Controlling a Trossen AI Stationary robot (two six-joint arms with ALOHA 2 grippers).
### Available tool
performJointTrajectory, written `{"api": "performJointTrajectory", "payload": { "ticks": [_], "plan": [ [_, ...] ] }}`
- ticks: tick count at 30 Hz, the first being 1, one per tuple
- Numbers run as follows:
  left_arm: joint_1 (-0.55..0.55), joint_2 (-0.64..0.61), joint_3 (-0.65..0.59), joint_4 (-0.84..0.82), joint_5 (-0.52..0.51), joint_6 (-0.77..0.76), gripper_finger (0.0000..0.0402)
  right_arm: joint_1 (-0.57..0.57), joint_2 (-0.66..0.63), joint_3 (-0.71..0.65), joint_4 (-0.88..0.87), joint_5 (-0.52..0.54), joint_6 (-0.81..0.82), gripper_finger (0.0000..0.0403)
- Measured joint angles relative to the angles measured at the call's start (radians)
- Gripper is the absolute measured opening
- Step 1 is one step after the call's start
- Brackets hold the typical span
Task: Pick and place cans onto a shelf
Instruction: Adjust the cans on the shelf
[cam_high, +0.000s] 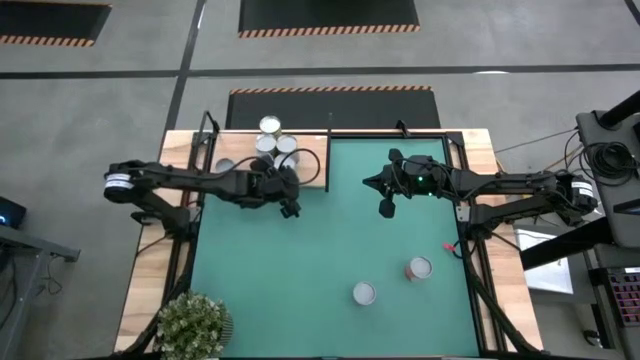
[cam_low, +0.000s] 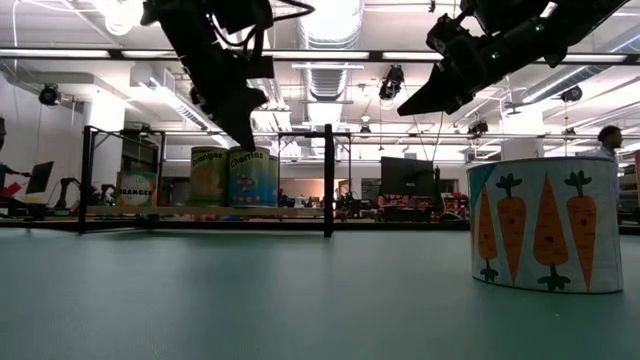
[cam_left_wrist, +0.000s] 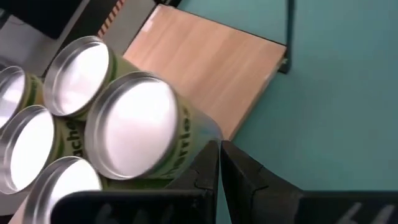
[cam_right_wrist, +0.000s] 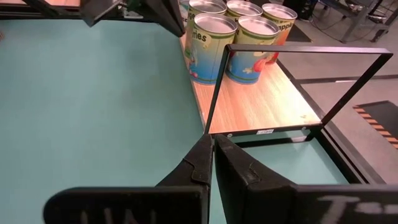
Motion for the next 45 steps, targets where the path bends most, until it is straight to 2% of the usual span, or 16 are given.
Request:
{"api": "performJointTrajectory", "payload": {
  "ticks": [17, 19, 23, 24, 26, 29, 32, 45],
  "plan": [
    [0.045, -0.001, 0.000, 0.001, 0.003, 0.023, 0.0000, 0.000, 0.000, 0.000, 0.000, 0.000, 0.000, 0.0009],
    [0.036, -0.005, 0.004, 0.000, 0.047, 0.044, 0.0000, 0.000, 0.000, 0.000, 0.000, 0.000, 0.000, 0.0009],
    [0.023, -0.013, 0.009, 0.003, 0.263, 0.201, 0.0000, 0.000, 0.000, 0.000, -0.001, 0.000, -0.001, 0.0009],
    [0.023, -0.009, 0.007, 0.001, 0.287, 0.228, 0.0000, 0.000, 0.000, 0.000, -0.001, 0.000, -0.001, 0.0009],
    [0.027, -0.001, 0.004, 0.000, 0.255, 0.255, 0.0000, 0.000, 0.000, 0.000, -0.001, 0.000, -0.002, 0.0009],
    [0.041, 0.007, 0.002, -0.004, 0.126, 0.257, 0.0000, 0.000, 0.000, 0.000, 0.000, 0.000, -0.004, 0.0009],
    [0.047, 0.008, 0.001, -0.007, 0.055, 0.256, 0.0000, 0.000, 0.000, 0.000, -0.001, 0.000, -0.005, 0.0009],
    [0.089, 0.008, 0.000, -0.013, 0.030, 0.242, 0.0000, 0.000, 0.000, 0.000, -0.001, 0.000, -0.014, 0.0009]
  ]
}}
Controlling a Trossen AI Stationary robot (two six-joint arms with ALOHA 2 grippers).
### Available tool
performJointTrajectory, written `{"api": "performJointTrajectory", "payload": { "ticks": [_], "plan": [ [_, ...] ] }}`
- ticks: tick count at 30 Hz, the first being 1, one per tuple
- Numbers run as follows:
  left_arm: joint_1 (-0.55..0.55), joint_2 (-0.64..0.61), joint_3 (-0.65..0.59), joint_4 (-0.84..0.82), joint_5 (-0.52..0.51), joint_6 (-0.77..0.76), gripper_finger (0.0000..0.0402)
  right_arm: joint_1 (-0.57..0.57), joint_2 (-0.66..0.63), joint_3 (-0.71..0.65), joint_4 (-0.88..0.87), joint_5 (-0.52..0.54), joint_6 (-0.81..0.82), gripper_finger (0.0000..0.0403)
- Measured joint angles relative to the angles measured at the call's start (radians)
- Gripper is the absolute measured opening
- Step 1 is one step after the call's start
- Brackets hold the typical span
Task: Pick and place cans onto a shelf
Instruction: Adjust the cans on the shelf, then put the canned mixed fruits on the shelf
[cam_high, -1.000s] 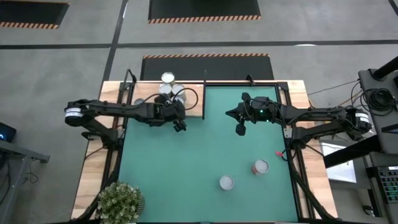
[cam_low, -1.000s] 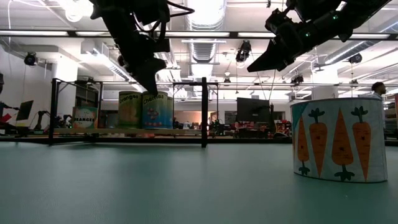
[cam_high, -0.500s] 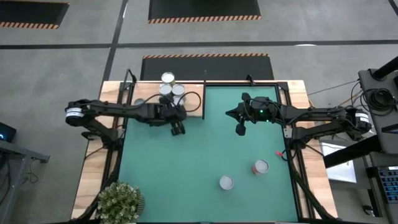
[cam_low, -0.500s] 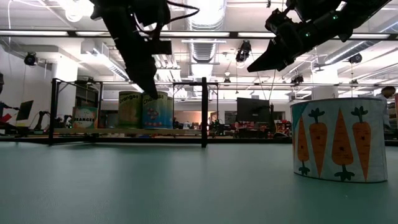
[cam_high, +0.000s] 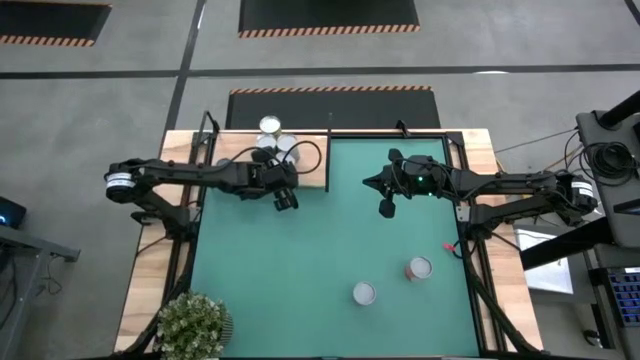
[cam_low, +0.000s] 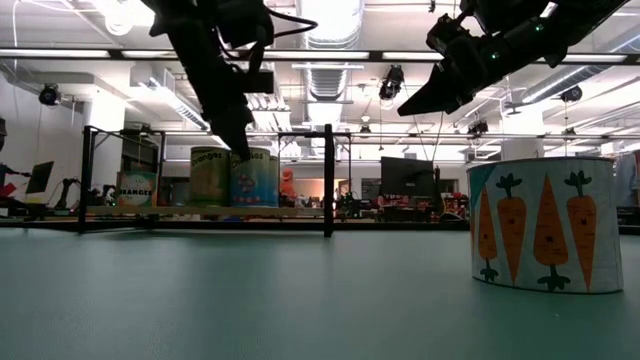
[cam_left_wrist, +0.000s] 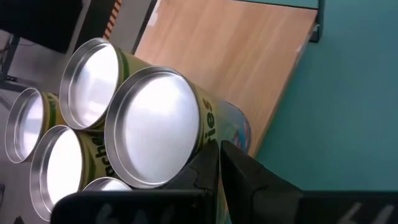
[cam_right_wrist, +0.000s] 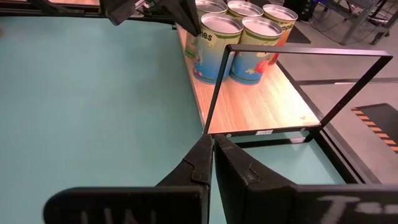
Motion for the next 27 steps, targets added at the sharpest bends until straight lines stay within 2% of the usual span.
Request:
{"api": "performJointTrajectory", "payload": {
  "ticks": [8, 11, 16, 18, 21, 25, 27],
  "plan": [
    [-0.020, -0.004, 0.008, -0.002, 0.012, -0.036, 0.0000, 0.000, 0.000, 0.000, 0.000, 0.000, 0.002, 0.0009],
    [-0.060, -0.019, 0.023, 0.003, 0.056, -0.039, 0.0000, 0.000, 0.000, 0.000, 0.000, 0.000, 0.002, 0.0009],
    [-0.170, -0.088, 0.032, 0.056, 0.060, 0.021, 0.0000, 0.000, 0.000, 0.000, 0.000, 0.000, 0.002, 0.0009],
    [-0.217, -0.131, 0.026, 0.129, 0.082, 0.054, 0.0000, 0.000, 0.000, 0.000, 0.000, 0.000, 0.002, 0.0009],
    [-0.287, -0.197, -0.007, 0.288, 0.179, 0.102, 0.0000, 0.000, 0.000, 0.000, 0.000, 0.000, 0.002, 0.0009],
    [-0.378, -0.279, -0.126, 0.599, 0.342, 0.232, 0.0000, 0.001, 0.000, 0.000, 0.004, -0.005, -0.003, 0.0009],
    [-0.415, -0.323, -0.199, 0.711, 0.358, 0.286, 0.0000, 0.009, 0.000, 0.000, 0.009, -0.028, 0.005, 0.0009]
  ]
}}
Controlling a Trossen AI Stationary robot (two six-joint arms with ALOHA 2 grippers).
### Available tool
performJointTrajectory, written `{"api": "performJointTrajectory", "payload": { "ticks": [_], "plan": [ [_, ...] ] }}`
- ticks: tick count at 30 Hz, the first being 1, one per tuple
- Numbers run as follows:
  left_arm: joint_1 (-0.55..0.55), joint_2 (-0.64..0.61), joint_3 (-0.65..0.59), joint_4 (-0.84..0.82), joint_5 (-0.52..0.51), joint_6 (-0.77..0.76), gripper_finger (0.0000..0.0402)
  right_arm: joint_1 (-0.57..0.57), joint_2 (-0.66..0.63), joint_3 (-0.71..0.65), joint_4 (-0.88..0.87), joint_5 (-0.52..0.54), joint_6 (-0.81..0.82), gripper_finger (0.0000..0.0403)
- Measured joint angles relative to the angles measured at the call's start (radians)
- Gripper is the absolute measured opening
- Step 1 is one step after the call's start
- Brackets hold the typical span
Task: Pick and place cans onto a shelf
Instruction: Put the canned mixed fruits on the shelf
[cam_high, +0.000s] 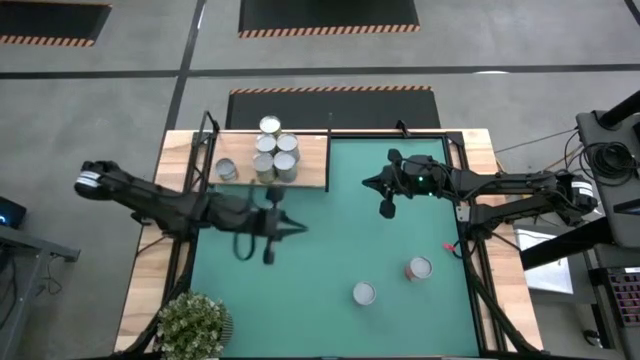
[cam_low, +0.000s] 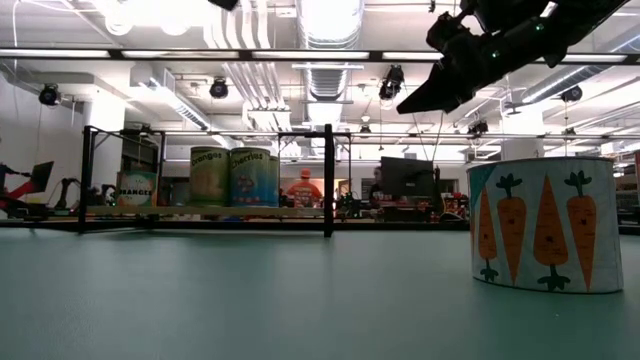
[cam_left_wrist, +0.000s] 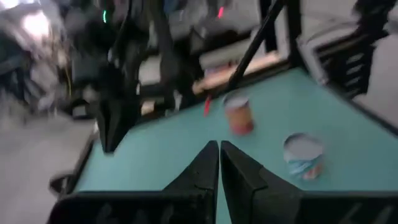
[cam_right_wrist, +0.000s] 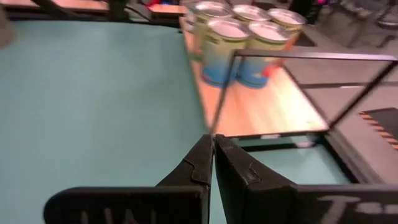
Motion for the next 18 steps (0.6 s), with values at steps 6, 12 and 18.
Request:
{"api": "performJointTrajectory", "payload": {
  "ticks": [6, 12, 18],
  "plan": [
    [-0.022, -0.175, -0.159, 0.156, -0.058, -0.022, 0.0000, 0.108, -0.014, 0.000, 0.006, -0.027, 0.107, 0.0009],
    [-0.022, -0.313, -0.249, 0.193, -0.155, -0.064, 0.0000, 0.276, -0.016, 0.028, -0.039, 0.004, 0.281, 0.0009],
    [-0.022, -0.354, -0.308, 0.244, -0.160, -0.064, 0.0000, 0.440, 0.001, 0.147, -0.257, 0.088, 0.462, 0.0009]
  ]
}}
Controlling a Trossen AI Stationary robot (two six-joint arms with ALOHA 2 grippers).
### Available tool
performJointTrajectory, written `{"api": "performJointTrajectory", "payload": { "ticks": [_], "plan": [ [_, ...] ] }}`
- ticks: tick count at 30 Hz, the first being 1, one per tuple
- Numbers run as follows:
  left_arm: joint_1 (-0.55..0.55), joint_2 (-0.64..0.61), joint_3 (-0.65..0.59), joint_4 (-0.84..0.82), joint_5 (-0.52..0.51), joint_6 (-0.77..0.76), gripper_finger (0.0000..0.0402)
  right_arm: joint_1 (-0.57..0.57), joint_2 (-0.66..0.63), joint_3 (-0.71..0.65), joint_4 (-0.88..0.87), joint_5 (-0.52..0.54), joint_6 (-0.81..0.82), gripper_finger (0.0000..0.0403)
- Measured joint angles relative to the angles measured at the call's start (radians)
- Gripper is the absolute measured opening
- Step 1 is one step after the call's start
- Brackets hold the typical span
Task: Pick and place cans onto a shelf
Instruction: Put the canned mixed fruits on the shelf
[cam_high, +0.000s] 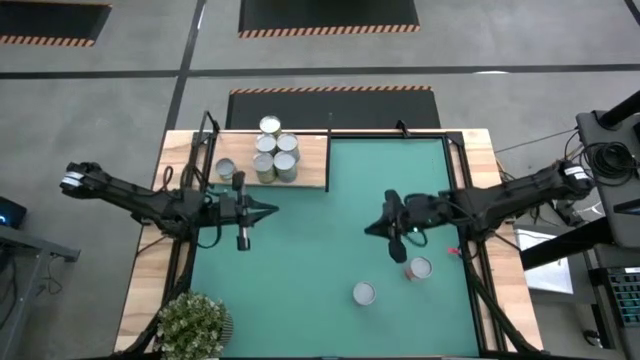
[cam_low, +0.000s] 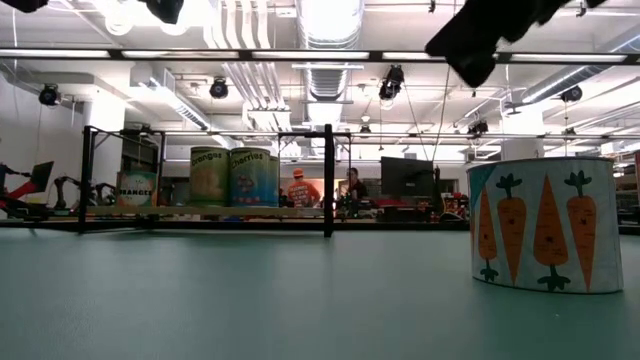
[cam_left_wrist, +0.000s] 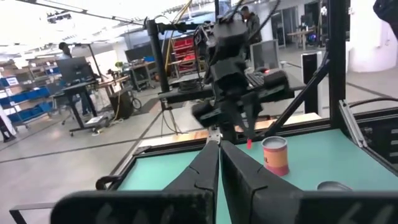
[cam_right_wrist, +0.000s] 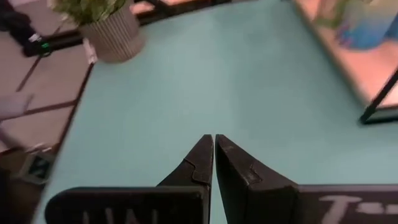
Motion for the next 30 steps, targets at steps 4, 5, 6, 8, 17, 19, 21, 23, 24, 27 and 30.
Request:
{"api": "performJointTrajectory", "payload": {
  "ticks": [4, 5, 6, 8, 17, 19, 21, 23, 24, 27, 30],
  "plan": [
    [0.000, -0.001, -0.003, -0.001, 0.000, 0.000, 0.0000, 0.064, 0.016, 0.081, -0.213, 0.000, 0.171, 0.0009],
    [0.000, -0.002, 0.000, -0.004, 0.001, 0.000, 0.0000, 0.076, 0.021, 0.097, -0.291, 0.000, 0.233, 0.0009],
    [0.000, -0.001, 0.003, -0.003, 0.001, -0.001, 0.0000, 0.087, 0.025, 0.113, -0.385, -0.002, 0.301, 0.0009],
    [0.000, -0.001, 0.011, -0.005, 0.002, -0.003, 0.0000, 0.108, 0.034, 0.141, -0.587, -0.006, 0.442, 0.0009],
    [-0.002, 0.011, 0.050, -0.003, 0.003, -0.032, 0.0000, 0.189, 0.053, 0.172, -0.828, 0.023, 0.696, 0.0009],
    [-0.002, 0.011, 0.054, -0.006, 0.003, -0.044, 0.0000, 0.195, 0.057, 0.171, -0.828, 0.023, 0.719, 0.0009],
    [-0.002, 0.013, 0.058, -0.003, 0.003, -0.045, 0.0000, 0.200, 0.061, 0.170, -0.828, 0.022, 0.728, 0.0009],
    [-0.002, 0.013, 0.061, -0.006, 0.003, -0.045, 0.0000, 0.206, 0.063, 0.170, -0.828, 0.021, 0.738, 0.0009],
    [-0.002, 0.015, 0.063, -0.005, 0.003, -0.045, 0.0000, 0.207, 0.064, 0.170, -0.828, 0.021, 0.745, 0.0009],
    [-0.001, 0.015, 0.063, -0.006, 0.003, -0.045, 0.0000, 0.218, 0.067, 0.170, -0.829, 0.022, 0.788, 0.0009],
    [-0.001, 0.015, 0.063, -0.008, 0.003, -0.044, 0.0000, 0.234, 0.091, 0.185, -0.880, 0.019, 0.854, 0.0009]
  ]
}}
